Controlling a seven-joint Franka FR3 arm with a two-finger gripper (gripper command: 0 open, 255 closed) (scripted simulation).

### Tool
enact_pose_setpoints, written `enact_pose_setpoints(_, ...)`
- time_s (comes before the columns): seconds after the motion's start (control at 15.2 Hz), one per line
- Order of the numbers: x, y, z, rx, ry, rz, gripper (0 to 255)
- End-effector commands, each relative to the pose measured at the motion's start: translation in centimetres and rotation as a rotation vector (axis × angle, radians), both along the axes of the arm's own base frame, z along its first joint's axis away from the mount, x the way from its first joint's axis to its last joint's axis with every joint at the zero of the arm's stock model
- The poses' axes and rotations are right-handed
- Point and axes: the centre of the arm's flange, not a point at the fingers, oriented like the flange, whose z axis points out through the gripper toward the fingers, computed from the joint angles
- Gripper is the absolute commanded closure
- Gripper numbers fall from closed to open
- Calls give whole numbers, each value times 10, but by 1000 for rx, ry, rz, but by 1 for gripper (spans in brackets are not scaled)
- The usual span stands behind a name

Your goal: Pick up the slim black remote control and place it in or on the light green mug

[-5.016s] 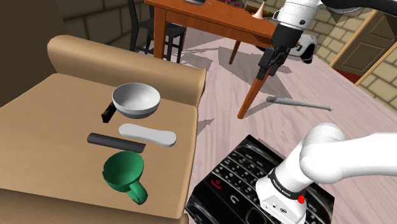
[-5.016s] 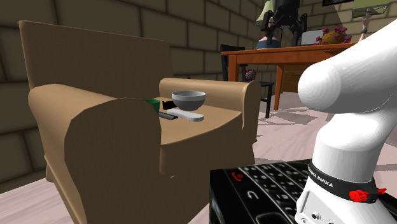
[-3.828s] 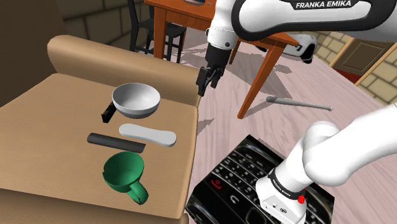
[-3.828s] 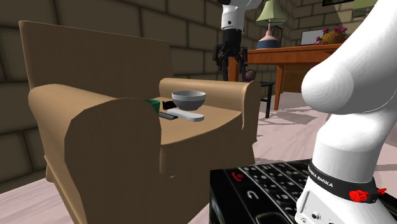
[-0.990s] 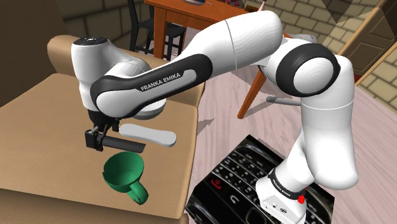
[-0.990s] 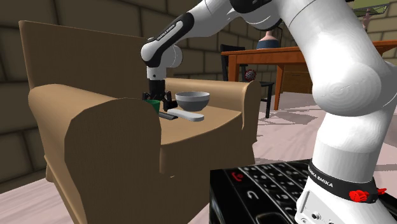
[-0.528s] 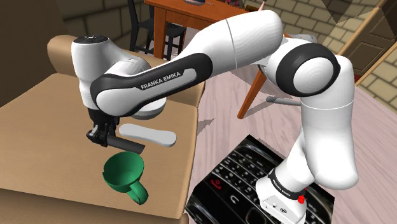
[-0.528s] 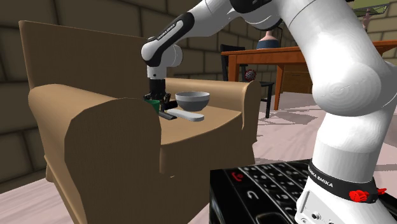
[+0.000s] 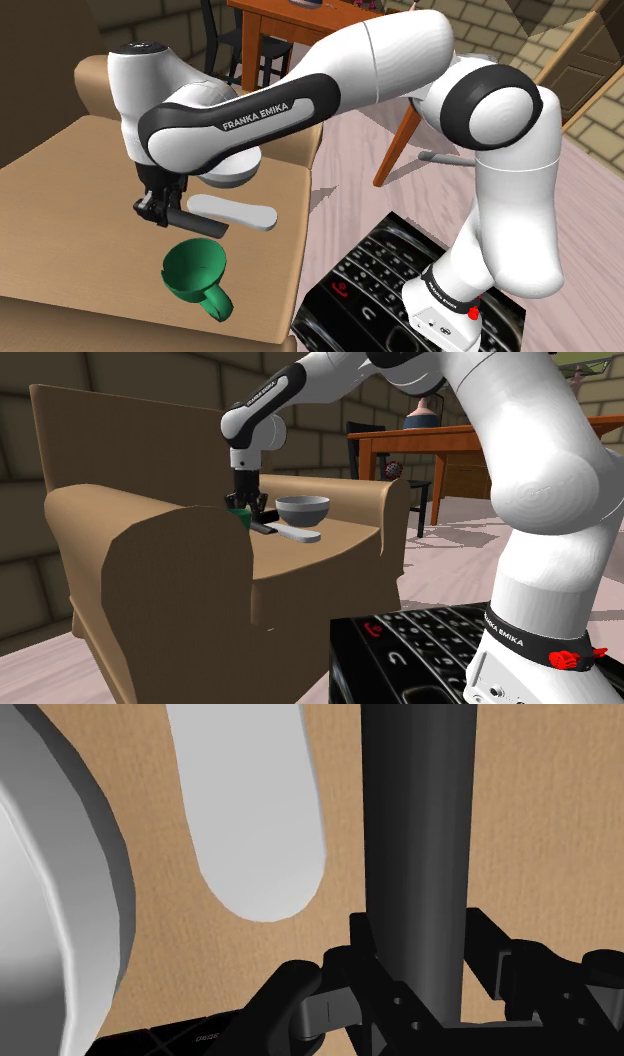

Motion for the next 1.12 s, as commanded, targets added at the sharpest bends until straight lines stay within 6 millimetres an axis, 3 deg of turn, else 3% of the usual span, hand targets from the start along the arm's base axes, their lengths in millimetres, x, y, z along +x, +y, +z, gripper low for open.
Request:
enact_pose_setpoints(0.0,0,0,10,0,0,0,255)
enact_pose_setpoints(1.06,0,0,95,0,0,0,255)
